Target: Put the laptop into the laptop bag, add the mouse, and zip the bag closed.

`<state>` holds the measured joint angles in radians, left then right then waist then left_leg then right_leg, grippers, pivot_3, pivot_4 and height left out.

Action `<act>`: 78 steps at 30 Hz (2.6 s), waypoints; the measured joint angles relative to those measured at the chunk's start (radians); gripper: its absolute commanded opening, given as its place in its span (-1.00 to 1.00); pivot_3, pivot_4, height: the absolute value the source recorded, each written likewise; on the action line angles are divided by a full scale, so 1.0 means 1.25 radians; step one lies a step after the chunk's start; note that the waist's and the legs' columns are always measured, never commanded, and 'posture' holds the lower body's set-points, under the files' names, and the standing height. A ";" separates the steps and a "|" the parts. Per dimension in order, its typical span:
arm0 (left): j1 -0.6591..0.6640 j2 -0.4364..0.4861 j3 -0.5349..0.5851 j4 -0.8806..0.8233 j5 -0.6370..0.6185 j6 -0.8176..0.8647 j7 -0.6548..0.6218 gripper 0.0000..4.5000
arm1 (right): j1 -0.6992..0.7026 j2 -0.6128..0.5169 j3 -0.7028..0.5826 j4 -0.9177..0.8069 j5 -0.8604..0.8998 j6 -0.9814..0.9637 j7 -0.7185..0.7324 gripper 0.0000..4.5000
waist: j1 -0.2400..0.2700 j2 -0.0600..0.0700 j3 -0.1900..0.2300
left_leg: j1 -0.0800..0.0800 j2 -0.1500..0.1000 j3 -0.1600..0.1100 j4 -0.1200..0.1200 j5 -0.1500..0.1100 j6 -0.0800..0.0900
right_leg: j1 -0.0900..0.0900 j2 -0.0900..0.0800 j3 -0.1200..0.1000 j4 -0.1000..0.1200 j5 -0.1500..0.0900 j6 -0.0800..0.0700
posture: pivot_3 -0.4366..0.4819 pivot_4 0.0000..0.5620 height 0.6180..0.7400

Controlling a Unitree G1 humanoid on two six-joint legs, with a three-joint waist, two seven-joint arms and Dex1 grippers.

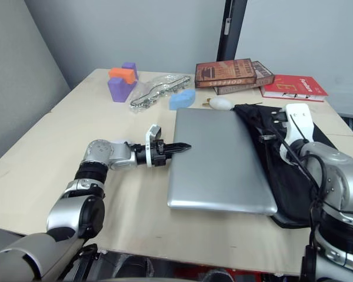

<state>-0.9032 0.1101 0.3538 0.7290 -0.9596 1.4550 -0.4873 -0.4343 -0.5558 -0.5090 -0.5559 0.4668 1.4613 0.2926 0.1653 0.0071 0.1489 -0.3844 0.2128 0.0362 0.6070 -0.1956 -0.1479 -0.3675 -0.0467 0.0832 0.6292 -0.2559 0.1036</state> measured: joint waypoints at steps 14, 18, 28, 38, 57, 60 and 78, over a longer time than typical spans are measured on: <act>-0.004 -0.074 0.014 0.003 0.079 -0.099 0.041 -0.88 | -0.080 0.165 -0.086 -0.065 0.074 0.118 -0.048 -0.99 | 0.000 0.008 0.001 | 0.000 0.000 0.000 -0.001 0.000 0.000 | 0.000 -0.001 0.000 0.000 0.000 0.000 | -0.05 -0.47 1.00; -0.004 -0.086 0.029 0.003 0.079 -0.111 0.050 -0.88 | -0.086 0.189 -0.121 -0.062 0.113 0.118 -0.082 -0.99 | 0.001 0.008 0.001 | 0.000 0.000 0.000 -0.002 0.000 0.000 | -0.001 -0.001 0.000 0.000 0.000 0.000 | -0.05 -0.47 1.00; -0.009 -0.126 0.042 0.003 0.079 -0.116 0.079 -0.88 | -0.129 0.319 -0.165 -0.029 0.210 0.119 -0.230 -0.99 | -0.002 0.010 0.001 | -0.001 -0.001 0.000 -0.004 0.000 0.000 | -0.002 -0.001 0.000 0.000 0.000 0.000 | -0.05 -0.47 1.00; -0.049 -0.172 0.039 0.005 0.106 -0.162 0.117 -0.88 | -0.140 0.407 -0.178 -0.003 0.306 0.118 -0.349 -0.99 | -0.001 0.011 0.001 | -0.003 -0.001 0.001 -0.005 0.000 0.000 | -0.004 -0.001 -0.001 0.000 0.000 0.000 | -0.05 -0.47 1.00; -0.104 -0.187 0.010 0.120 0.171 -0.223 0.066 -0.88 | -0.154 0.482 -0.182 0.000 0.420 0.119 -0.503 -0.99 | -0.001 0.012 0.000 | -0.003 -0.001 0.001 -0.006 0.001 0.000 | -0.004 -0.002 -0.001 0.000 0.000 0.001 | -0.05 -0.47 1.00; -0.107 -0.188 0.000 0.144 0.177 -0.251 0.046 -0.88 | -0.154 0.485 -0.182 0.000 0.430 0.119 -0.522 -0.99 | 0.001 0.012 0.000 | -0.003 -0.001 0.001 -0.006 0.001 0.000 | -0.004 -0.002 -0.001 0.000 0.000 0.001 | -0.05 -0.47 1.00; -0.108 -0.192 -0.039 0.186 0.185 -0.363 0.006 -0.88 | -0.192 0.520 -0.213 0.030 0.492 0.119 -0.613 -0.99 | 0.005 0.012 0.000 | -0.003 -0.002 0.001 -0.006 0.001 0.000 | -0.004 -0.003 -0.001 0.000 0.001 0.001 | -0.05 -0.47 1.00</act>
<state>-1.0384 -0.1303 0.3046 0.9613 -0.7287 1.0016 -0.4798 -0.6743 0.0940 -0.7746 -0.5187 1.0825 1.6095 -0.4731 0.1710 0.0221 0.1493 -0.3882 0.2106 0.0371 0.6000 -0.1938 -0.1481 -0.3730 -0.0501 0.0823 0.6297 -0.2551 0.1051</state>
